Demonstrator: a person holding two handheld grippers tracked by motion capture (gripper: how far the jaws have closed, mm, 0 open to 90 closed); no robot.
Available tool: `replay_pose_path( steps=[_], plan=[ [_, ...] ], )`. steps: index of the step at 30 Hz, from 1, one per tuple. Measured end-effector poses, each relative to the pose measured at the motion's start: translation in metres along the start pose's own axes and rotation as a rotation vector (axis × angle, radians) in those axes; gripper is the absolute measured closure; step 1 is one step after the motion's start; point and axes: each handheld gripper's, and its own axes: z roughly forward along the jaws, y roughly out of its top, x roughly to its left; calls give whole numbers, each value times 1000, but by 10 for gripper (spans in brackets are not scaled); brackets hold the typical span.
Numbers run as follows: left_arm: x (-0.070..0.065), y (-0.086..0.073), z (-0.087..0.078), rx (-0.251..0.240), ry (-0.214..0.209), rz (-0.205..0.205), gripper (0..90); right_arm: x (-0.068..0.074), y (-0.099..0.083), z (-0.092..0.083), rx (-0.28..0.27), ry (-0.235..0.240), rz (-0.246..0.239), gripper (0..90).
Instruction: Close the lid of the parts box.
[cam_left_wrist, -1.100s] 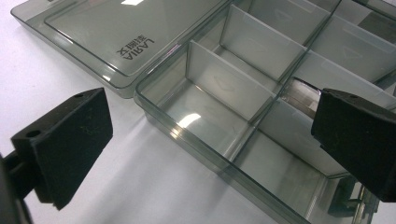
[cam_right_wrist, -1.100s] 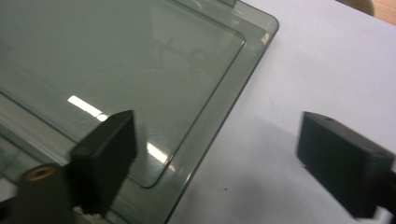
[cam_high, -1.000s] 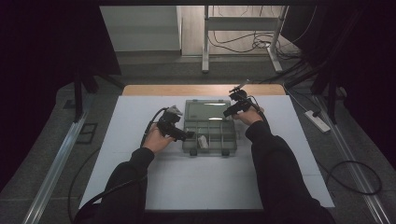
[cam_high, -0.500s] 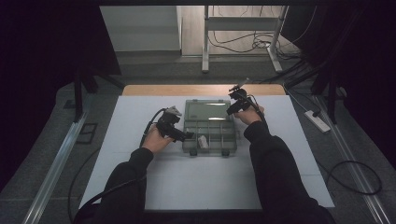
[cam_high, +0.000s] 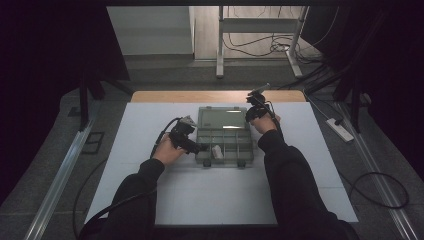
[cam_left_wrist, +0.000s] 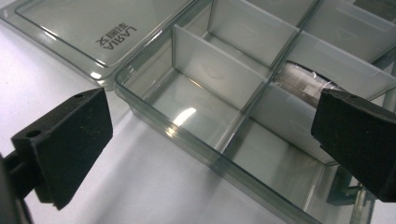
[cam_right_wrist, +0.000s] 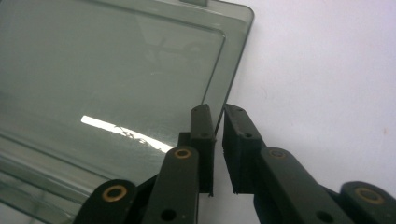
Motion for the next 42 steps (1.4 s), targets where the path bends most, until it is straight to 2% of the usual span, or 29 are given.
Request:
replay_pose_path(
  steps=[2, 5, 9, 16, 20, 22, 23, 24, 25, 28, 31, 35, 36, 40, 42],
  plan=[
    [0, 1, -1, -2, 2, 1, 0, 1, 1, 0, 9, -5, 45, 844],
    [-1, 2, -3, -5, 6, -3, 0, 1, 4, 0, 27, -10, 147, 869],
    [-2, 3, -4, -2, 35, -24, 0, 1, 3, 0, 20, 4, 209, 882],
    [6, 6, -9, 3, 84, -46, 5, 4, 1, -5, -31, -4, 204, 886],
    [16, 10, -13, 6, 145, -70, 39, 4, -1, -9, -59, 3, 200, 885],
    [18, 11, -14, 8, 160, -79, 117, 4, -2, -12, -74, 7, 196, 884],
    [20, 11, -15, 11, 173, -86, 117, 4, -2, -12, -74, 7, 196, 884],
    [24, 13, -17, 6, 172, -108, 261, 3, -4, -14, -87, 13, 202, 884],
    [26, 13, -18, 2, 167, -117, 313, 3, -4, -15, -93, 14, 201, 884],
    [31, 16, -17, 11, 188, -141, 453, 4, -5, -17, -112, 17, 194, 884],
    [33, 19, -14, 21, 209, -153, 650, 6, -7, -20, -129, 22, 186, 884],
    [35, 23, -7, 60, 247, -163, 862, 7, -9, -23, -149, 24, 179, 884],
    [37, 23, -5, 69, 252, -168, 894, 7, -10, -24, -154, 25, 179, 884],
    [41, 24, 3, 79, 259, -184, 896, 7, -14, -28, -180, 25, 171, 884],
    [44, 24, 8, 75, 269, -205, 896, 7, -15, -29, -183, 27, 171, 884]
  ],
)
